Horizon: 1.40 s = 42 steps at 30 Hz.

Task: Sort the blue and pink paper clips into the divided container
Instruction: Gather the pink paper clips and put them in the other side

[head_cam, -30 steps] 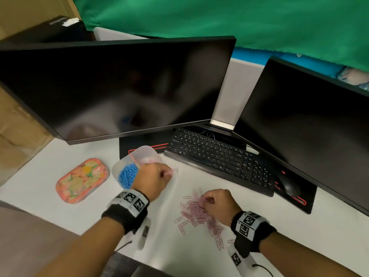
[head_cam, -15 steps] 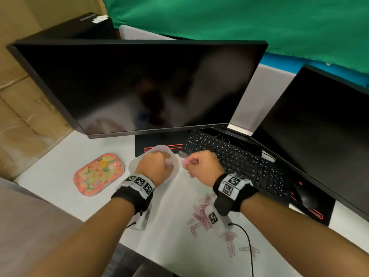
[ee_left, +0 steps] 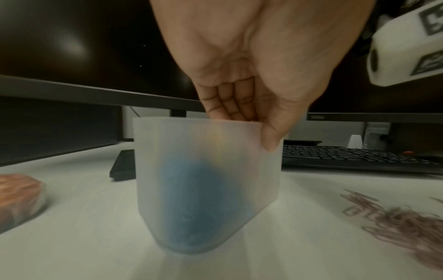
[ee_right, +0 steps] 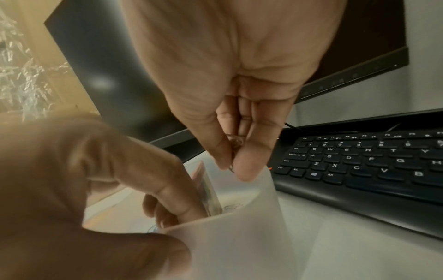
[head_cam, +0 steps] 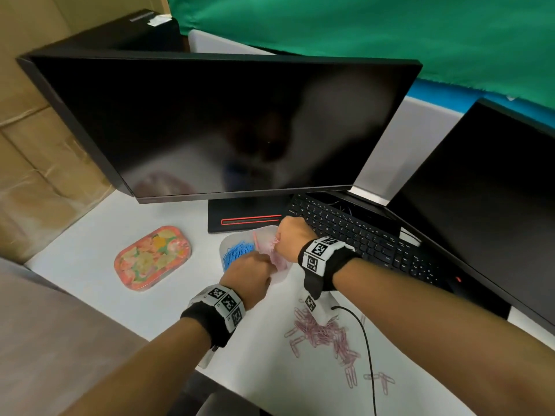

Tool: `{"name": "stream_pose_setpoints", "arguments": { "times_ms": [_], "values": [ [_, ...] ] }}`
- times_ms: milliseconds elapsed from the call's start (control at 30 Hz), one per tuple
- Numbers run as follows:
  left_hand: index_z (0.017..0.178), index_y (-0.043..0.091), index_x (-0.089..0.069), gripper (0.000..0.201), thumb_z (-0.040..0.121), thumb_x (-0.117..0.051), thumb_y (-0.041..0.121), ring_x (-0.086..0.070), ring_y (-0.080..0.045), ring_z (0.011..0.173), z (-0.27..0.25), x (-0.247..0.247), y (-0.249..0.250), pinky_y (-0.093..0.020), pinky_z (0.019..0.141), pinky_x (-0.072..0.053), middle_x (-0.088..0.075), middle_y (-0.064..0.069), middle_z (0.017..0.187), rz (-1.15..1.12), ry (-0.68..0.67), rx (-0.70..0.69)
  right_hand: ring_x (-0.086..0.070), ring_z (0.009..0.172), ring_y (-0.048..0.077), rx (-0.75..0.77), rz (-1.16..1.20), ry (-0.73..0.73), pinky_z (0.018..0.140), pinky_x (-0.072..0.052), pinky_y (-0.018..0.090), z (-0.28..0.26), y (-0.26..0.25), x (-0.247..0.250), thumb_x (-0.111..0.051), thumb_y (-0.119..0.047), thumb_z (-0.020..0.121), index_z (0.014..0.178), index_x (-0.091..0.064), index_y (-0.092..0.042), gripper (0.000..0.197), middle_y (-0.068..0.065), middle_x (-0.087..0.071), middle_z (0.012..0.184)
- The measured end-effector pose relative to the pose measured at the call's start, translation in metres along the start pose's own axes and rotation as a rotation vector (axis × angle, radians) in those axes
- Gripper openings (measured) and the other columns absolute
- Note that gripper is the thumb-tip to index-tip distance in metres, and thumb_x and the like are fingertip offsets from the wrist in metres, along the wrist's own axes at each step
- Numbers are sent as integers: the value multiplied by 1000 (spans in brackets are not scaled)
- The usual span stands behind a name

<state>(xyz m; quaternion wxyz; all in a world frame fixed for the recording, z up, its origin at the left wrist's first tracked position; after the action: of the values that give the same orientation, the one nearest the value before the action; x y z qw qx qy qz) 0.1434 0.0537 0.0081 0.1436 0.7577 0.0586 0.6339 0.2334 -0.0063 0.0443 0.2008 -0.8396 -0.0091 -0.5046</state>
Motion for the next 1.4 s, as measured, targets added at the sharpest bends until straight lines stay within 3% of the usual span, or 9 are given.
{"name": "stream_pose_setpoints", "arguments": {
  "times_ms": [267, 400, 500, 600, 700, 933, 1100, 1233, 1400],
  "values": [
    [130, 30, -56, 39, 92, -53, 22, -50, -18, 123, 2, 4, 5, -37, 111, -36, -58, 9, 132, -9, -55, -114, -65, 96, 23, -9, 126, -9, 84, -55, 31, -13, 30, 1, -72, -16, 80, 109, -68, -12, 30, 7, -67, 111],
    [116, 27, -65, 33, 84, -62, 28, -54, -20, 109, 1, 17, 5, -35, 99, -44, -56, 4, 118, -38, 36, -72, -66, 84, 13, 18, 331, 110, 81, -54, 27, -40, 78, 18, -68, -26, 81, 97, -70, -24, 16, -4, -71, 93],
    [104, 23, -67, 25, 81, -66, 31, -57, -20, 93, -11, 25, 31, -35, 84, -51, -55, 2, 105, -110, 162, -151, -65, 92, 12, -31, 231, 81, 84, -51, 23, -68, 130, 0, -56, -17, 90, 113, -64, -23, 24, -2, -68, 110],
    [116, 24, -59, 29, 89, -54, 30, -57, -17, 99, -16, -5, 63, -35, 83, -53, -53, 3, 114, -107, -17, -216, -43, 132, 17, -40, 67, -74, 107, -38, 26, -87, 163, -46, -46, -9, 92, 143, -39, -23, 53, 0, -37, 151],
    [132, 23, -46, 41, 91, -49, 26, -50, -18, 116, -11, -40, 75, -35, 93, -49, -45, 2, 130, -70, -172, -148, -9, 148, 17, 84, 27, -130, 120, -19, 36, -89, 156, -81, -47, -1, 90, 152, -14, -26, 74, -3, -5, 161],
    [149, 18, -18, 70, 89, -52, 16, -14, -27, 146, -14, -80, 81, -42, 112, -34, -10, -7, 158, -58, -340, -30, -53, 119, 21, 444, 24, -119, 99, -48, 40, -115, 129, -106, -48, -3, 90, 130, -45, -28, 48, -7, -42, 140],
    [150, 17, -18, 67, 90, -47, 18, 1, -22, 148, -32, -97, 95, -37, 119, -22, -2, -5, 161, 14, -399, -265, -25, 143, 11, 179, 100, 30, 117, -24, 26, -132, 178, -75, -42, -9, 95, 147, -32, -24, 55, -5, -24, 157],
    [148, 23, -22, 69, 87, -54, 26, -20, -23, 144, -31, -91, 90, -36, 112, -34, -17, -2, 157, 16, -331, -223, -11, 148, 17, -126, 101, 13, 118, -23, 29, -140, 215, -82, -42, -9, 94, 152, -12, -17, 65, 2, -4, 162],
    [144, 23, -19, 88, 74, -68, 45, -38, -27, 121, -29, -90, 79, -40, 91, -50, -28, -6, 138, 36, -330, -23, -1, 149, 18, 44, 89, -62, 115, -8, 23, -148, 180, -115, -42, -6, 95, 152, -16, -13, 63, 3, -2, 162]
  ]
}}
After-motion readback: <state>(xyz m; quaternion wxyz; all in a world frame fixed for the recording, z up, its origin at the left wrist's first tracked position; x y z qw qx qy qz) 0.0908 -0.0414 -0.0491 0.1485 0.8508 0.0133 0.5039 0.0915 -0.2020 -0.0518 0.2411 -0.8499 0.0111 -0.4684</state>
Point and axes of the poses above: each hand's wrist, its own z-axis towards the middle knuckle, its own x-axis out of the back of the hand, y = z × x, the point moved 7 cm from there along z, towards the middle knuckle
